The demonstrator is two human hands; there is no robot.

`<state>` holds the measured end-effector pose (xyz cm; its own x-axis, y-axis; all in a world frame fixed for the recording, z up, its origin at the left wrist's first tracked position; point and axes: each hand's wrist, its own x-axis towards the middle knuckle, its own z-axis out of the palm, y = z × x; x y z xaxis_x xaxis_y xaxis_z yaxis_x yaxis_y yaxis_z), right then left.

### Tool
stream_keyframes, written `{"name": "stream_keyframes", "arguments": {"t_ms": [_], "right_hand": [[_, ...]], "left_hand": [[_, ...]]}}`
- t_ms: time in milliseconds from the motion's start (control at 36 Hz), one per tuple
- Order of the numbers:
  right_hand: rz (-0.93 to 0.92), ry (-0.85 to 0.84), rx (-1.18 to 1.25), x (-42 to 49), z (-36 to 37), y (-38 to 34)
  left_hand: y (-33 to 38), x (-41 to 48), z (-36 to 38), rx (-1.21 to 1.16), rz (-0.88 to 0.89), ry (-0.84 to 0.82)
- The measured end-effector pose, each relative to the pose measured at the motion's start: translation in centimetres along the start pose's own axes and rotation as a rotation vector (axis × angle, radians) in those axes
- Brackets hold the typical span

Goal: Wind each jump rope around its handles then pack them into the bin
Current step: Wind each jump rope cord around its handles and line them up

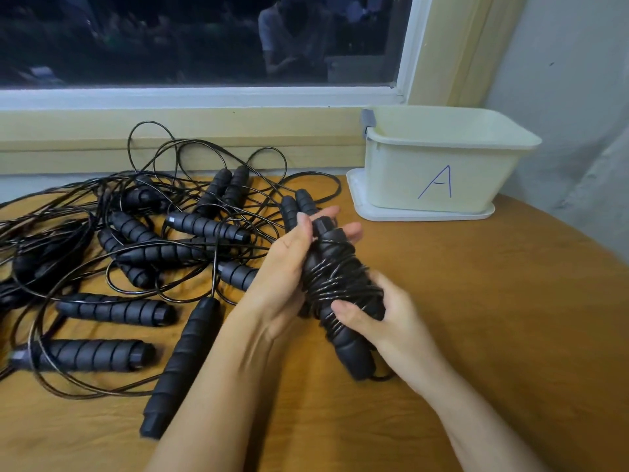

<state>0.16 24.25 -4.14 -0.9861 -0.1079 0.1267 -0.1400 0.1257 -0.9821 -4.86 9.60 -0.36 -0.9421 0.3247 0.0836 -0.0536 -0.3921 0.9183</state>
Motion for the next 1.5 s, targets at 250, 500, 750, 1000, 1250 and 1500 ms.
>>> {"name": "stream_keyframes", "arguments": {"t_ms": [250,500,750,1000,1250,1500], "right_hand": [[-0.065,0.18,0.043,0.3,-0.1,0.2],[-0.073,0.206,0.057,0.6,-0.5,0.5],[-0.065,0.307,-0.28,0.9,-0.5,1.9],[-0.12,0.385,-0.769,1.8,-0.7,3.0],[0.133,0.677,-0.791,5.4,-12.2,3.5],[0.374,0.637,-1.116,5.6,-17.6,5.3]], "left_hand": [[-1.3,0.3,0.3,0.169,0.163,0.231],[-1.6,0.2,0.1,0.067,0.091,0.083],[-2.2,0.4,-0.3,0.086,0.091,0.139],[-3.5,1.2,-0.3,0.239,0.104,0.264],[-5.3,1.4,-2.1,1.345,0.402,0.303],[-6.4,2.3,-2.7,1.607,0.388,0.317]]}}
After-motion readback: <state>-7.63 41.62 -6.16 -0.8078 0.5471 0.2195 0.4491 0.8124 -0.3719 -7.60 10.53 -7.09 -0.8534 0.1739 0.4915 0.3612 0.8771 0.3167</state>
